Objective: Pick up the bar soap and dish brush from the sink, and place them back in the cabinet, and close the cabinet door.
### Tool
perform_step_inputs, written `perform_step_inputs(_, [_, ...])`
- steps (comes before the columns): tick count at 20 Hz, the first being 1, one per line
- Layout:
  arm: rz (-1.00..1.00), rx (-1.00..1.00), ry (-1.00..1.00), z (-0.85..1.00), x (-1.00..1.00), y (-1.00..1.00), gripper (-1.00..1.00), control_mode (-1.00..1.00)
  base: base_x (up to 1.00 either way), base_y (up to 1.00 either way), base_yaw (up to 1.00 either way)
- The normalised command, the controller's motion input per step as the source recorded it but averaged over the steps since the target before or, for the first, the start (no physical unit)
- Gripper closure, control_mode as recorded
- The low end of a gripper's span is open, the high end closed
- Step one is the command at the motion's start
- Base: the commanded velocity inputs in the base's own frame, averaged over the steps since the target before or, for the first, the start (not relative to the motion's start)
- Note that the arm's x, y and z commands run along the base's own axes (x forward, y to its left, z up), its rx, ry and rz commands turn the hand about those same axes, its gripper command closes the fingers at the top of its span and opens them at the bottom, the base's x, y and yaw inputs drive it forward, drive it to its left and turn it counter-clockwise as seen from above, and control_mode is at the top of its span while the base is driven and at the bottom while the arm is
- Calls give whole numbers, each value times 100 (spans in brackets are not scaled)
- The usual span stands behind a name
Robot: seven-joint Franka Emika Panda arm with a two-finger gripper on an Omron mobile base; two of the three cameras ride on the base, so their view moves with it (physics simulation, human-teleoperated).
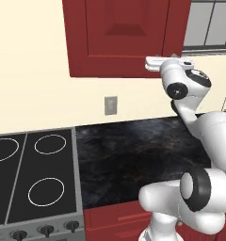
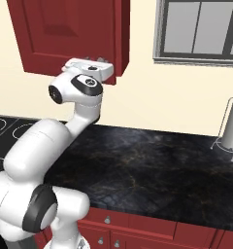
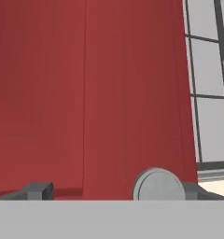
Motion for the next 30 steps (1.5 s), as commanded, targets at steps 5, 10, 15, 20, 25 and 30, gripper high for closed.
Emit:
perform_step_inputs(5, [3,0,7,0,29,-2,-100,-100,0,0,0])
perform_step_inputs(10, [3,0,7,0,26,0,-100,-100,0,0,0])
perform_step_inputs(15, [0,0,7,0,21,0,-100,-100,0,0,0])
perform_step_inputs(20, [1,0,5,0,23,0,-100,-100,0,0,0])
perform_step_inputs(25, [2,0,5,0,18,0,-100,-100,0,0,0])
perform_step_inputs(30, [2,0,5,0,22,0,-100,-100,0,0,0])
